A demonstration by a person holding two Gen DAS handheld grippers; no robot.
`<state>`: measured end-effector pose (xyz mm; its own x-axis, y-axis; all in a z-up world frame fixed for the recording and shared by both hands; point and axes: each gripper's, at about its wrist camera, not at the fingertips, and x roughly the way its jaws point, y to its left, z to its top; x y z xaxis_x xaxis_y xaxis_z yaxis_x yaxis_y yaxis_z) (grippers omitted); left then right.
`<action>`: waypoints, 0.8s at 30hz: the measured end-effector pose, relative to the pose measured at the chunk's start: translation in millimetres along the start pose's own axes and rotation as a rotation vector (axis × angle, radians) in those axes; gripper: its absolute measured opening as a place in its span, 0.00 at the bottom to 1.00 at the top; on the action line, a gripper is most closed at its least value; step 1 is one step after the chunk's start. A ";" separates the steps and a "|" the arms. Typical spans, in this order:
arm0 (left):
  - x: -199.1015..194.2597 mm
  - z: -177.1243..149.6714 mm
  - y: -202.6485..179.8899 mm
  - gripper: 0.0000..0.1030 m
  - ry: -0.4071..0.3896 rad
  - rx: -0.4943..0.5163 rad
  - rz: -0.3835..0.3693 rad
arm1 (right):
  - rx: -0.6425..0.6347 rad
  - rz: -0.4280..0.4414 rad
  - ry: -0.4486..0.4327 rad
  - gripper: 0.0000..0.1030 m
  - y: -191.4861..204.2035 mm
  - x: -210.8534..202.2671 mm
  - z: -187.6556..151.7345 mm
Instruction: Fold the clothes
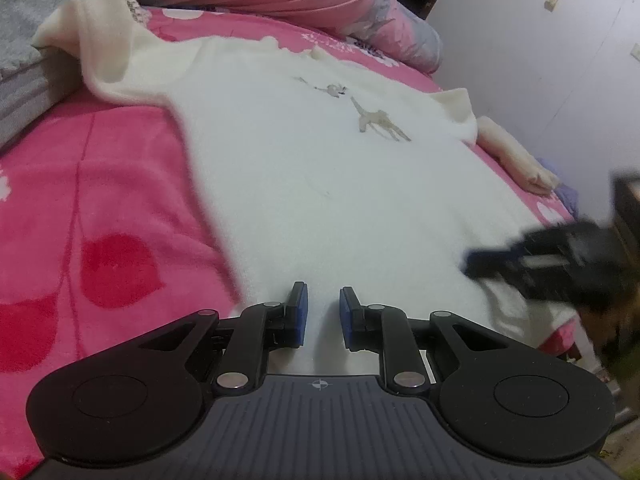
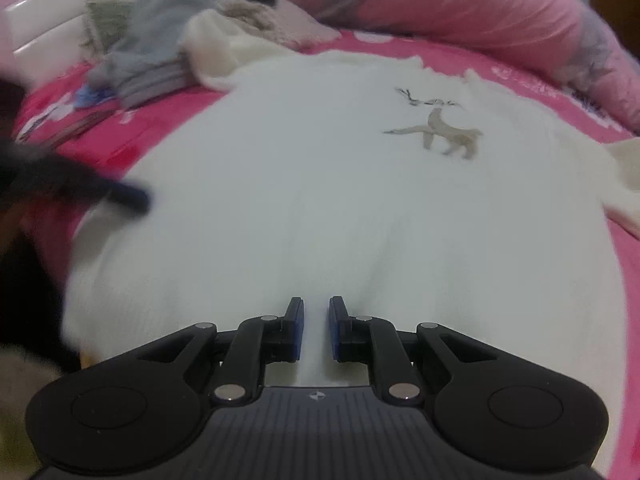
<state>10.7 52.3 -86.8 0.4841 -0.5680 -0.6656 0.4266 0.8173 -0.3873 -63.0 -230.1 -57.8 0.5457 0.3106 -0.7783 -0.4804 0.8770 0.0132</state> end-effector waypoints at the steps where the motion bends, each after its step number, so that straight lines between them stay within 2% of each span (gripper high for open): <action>1: 0.6 1.1 0.9 0.19 0.005 -0.002 -0.004 | 0.019 0.012 0.024 0.14 -1.4 -12.9 -12.5; 3: 1.7 3.5 2.1 0.18 0.014 -0.008 -0.011 | 0.059 0.036 0.074 0.14 -4.6 -38.4 -37.0; 5: 1.1 5.8 -0.3 0.19 0.017 -0.001 -0.006 | 0.059 0.014 0.161 0.14 -15.0 -54.0 -47.3; 6: 0.7 7.0 -1.7 0.19 0.018 0.003 -0.003 | 0.046 -0.005 0.160 0.14 -19.1 -62.4 -45.6; 12: -2.6 9.1 -23.6 0.21 -0.013 0.087 0.059 | 0.072 0.030 -0.147 0.14 -57.4 -75.7 22.2; 13: -0.9 9.5 -27.0 0.21 -0.014 0.099 0.065 | 0.076 0.020 -0.152 0.14 -61.8 -60.1 33.8; 15: 3.8 10.3 -33.6 0.21 -0.012 0.123 0.080 | 0.078 -0.022 -0.101 0.14 -68.9 -19.8 47.9; 17: 9.4 10.8 -35.9 0.21 -0.002 0.138 0.091 | 0.069 -0.099 0.009 0.14 -76.9 11.0 40.0; 18: 10.9 10.8 -33.8 0.21 0.003 0.133 0.090 | 0.077 -0.106 0.041 0.14 -80.5 15.6 29.0; 23: 11.7 11.0 -15.9 0.21 0.012 0.063 0.031 | 0.166 -0.132 0.083 0.14 -93.4 -59.0 -41.5; 24: 11.7 11.6 -11.9 0.21 0.015 0.044 0.015 | 0.186 -0.128 0.083 0.14 -92.9 -73.1 -46.8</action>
<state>20.2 34.9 -82.6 0.4795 -0.5538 -0.6807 0.4526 0.8206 -0.3489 -90.4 -351.4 -31.5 0.5322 0.1682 -0.8298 -0.2718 0.9621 0.0207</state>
